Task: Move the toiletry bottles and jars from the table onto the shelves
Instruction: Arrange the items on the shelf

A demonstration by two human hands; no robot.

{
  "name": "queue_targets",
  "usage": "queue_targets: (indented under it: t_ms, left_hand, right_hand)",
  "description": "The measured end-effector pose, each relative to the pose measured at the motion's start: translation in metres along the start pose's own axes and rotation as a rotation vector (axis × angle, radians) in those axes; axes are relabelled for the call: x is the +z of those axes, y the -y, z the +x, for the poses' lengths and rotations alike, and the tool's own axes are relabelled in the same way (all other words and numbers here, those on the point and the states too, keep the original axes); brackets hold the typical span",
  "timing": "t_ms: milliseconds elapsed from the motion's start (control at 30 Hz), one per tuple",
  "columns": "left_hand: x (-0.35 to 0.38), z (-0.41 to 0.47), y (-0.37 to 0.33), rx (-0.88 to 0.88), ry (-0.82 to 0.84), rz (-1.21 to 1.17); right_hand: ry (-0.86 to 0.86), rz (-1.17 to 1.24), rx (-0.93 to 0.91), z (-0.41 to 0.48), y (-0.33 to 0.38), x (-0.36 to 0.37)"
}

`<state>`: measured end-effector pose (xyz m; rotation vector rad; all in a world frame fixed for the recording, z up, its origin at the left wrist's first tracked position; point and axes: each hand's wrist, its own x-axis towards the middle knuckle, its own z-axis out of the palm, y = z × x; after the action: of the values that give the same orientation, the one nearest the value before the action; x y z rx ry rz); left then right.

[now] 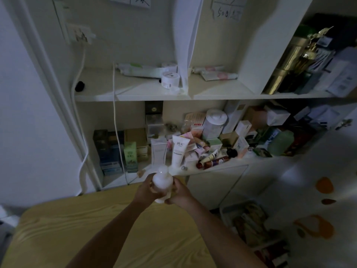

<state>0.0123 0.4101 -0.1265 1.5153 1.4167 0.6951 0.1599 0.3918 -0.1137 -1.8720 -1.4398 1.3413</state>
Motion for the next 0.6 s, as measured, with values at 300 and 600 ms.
queue_targets:
  t_ms: [300, 600]
  left_hand:
    - [0.014, -0.004, -0.007, 0.004, -0.033, 0.027]
    - [0.058, -0.035, -0.035, -0.008, 0.064, 0.135]
  right_hand:
    - [0.006, 0.081, 0.010, -0.006, -0.012, -0.002]
    - [-0.058, 0.187, 0.046, -0.072, -0.046, -0.034]
